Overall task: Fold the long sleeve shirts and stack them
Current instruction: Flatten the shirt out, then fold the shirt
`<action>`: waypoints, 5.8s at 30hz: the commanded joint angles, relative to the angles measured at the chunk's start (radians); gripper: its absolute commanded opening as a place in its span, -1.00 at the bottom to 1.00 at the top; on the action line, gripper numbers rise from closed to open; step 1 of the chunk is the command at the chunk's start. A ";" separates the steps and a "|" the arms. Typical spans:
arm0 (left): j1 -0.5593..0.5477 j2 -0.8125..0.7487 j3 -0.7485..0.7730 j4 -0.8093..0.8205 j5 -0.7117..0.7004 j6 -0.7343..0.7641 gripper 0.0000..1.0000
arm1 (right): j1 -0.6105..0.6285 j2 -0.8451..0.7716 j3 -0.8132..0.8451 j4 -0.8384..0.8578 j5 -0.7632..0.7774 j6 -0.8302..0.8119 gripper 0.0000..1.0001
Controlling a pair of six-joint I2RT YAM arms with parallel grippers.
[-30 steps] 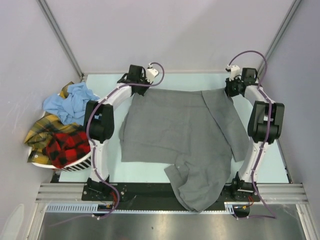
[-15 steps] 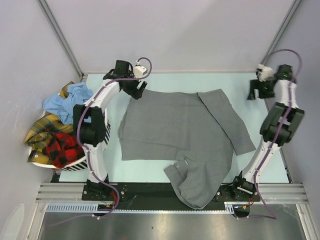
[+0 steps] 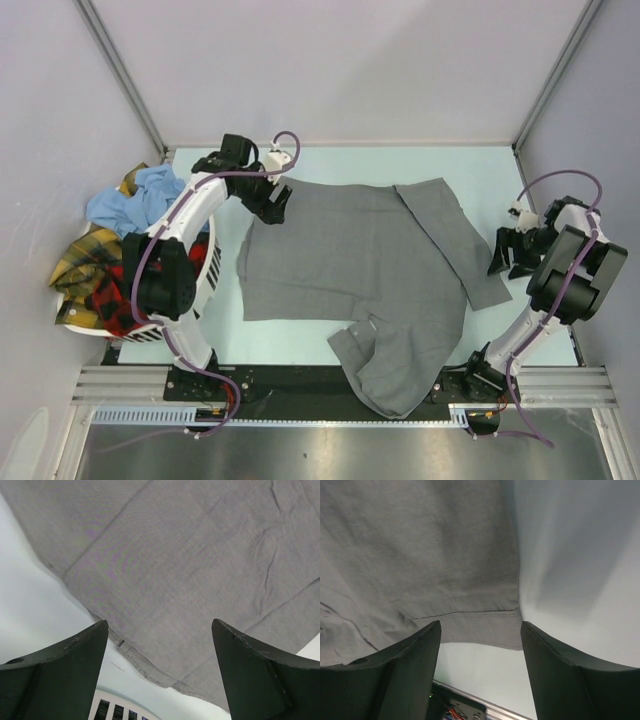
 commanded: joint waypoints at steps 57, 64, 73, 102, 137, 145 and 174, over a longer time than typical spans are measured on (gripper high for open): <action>0.007 0.759 0.769 0.135 -0.142 0.569 0.25 | 0.268 -0.114 0.511 0.555 -0.551 0.819 -1.00; 0.007 0.784 0.767 0.095 -0.139 0.649 -0.33 | 0.284 -0.117 0.533 0.544 -0.557 0.821 -1.00; 0.009 0.697 0.732 0.098 -0.076 0.635 -1.00 | 0.291 -0.187 0.542 0.555 -0.580 0.874 -1.00; 0.069 0.647 0.743 0.112 0.033 0.189 0.70 | 0.265 -0.457 0.514 0.132 -0.648 0.626 -1.00; 0.003 0.672 0.666 0.081 0.127 0.792 0.56 | 0.245 -0.755 0.403 -0.473 -0.289 0.074 -1.00; -0.014 0.727 0.701 0.084 0.093 0.873 0.41 | 0.276 -0.795 0.376 -0.473 -0.234 0.098 -1.00; -0.019 0.376 0.344 0.015 0.028 0.838 -1.00 | 0.270 -0.824 0.435 -0.473 -0.178 0.155 -1.00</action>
